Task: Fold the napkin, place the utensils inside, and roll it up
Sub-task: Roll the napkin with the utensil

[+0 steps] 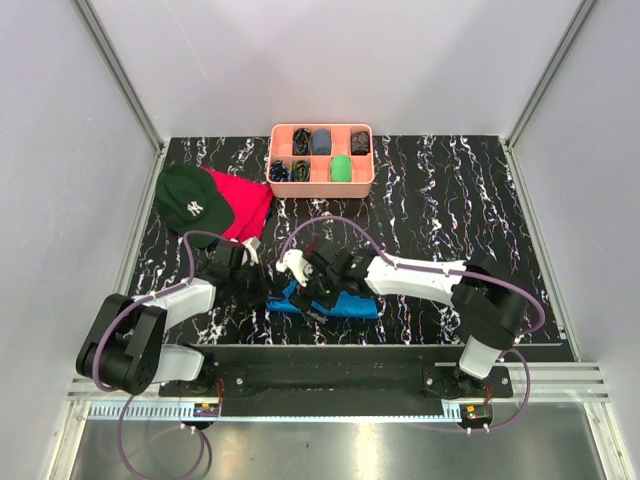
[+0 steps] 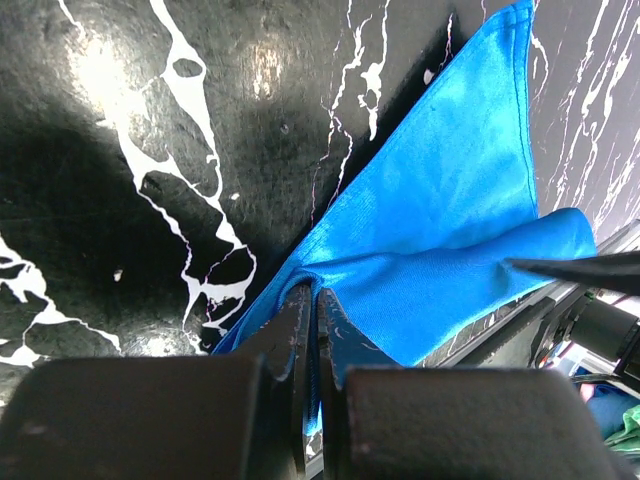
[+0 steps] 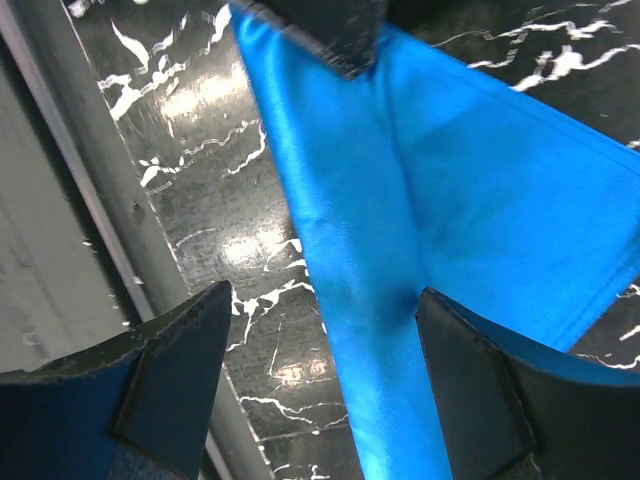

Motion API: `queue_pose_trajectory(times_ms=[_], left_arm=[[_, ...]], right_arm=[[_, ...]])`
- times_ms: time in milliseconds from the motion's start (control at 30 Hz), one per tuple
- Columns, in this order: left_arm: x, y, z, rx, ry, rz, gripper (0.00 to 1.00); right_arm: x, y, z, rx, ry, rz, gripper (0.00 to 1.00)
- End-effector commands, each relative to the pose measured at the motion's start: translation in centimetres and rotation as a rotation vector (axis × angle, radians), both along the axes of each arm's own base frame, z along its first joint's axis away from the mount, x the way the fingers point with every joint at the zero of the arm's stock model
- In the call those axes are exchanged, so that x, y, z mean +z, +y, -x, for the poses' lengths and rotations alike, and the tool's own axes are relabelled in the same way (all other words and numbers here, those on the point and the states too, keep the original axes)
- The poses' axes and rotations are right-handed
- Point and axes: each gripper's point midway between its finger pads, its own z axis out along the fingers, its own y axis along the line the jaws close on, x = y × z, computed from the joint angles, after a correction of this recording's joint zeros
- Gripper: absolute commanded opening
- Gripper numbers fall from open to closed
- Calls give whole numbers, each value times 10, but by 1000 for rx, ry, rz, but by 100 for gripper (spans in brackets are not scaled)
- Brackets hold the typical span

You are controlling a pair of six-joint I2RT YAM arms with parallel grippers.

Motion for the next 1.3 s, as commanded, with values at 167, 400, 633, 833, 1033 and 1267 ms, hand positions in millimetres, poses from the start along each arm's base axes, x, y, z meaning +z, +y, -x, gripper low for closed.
queue_pose_trajectory(times_ms=[167, 400, 633, 833, 1033, 1267], left_arm=[[-14, 10, 2, 4, 38, -80, 0], [-13, 8, 0, -6, 34, -72, 0], [-3, 0, -8, -32, 1, -34, 2], [20, 2, -32, 0, -83, -46, 39], [36, 17, -45, 48, -155, -97, 56], [35, 17, -37, 51, -191, -69, 57]], right_arm=[[-14, 1, -17, 21, -155, 51, 83], [-30, -1, -10, 43, -105, 81, 79], [-51, -10, -11, 10, -73, 176, 52], [-62, -25, 2, -33, 71, 251, 35], [-61, -30, 18, -47, 314, 252, 33], [-50, -21, 32, -29, 582, 137, 33]])
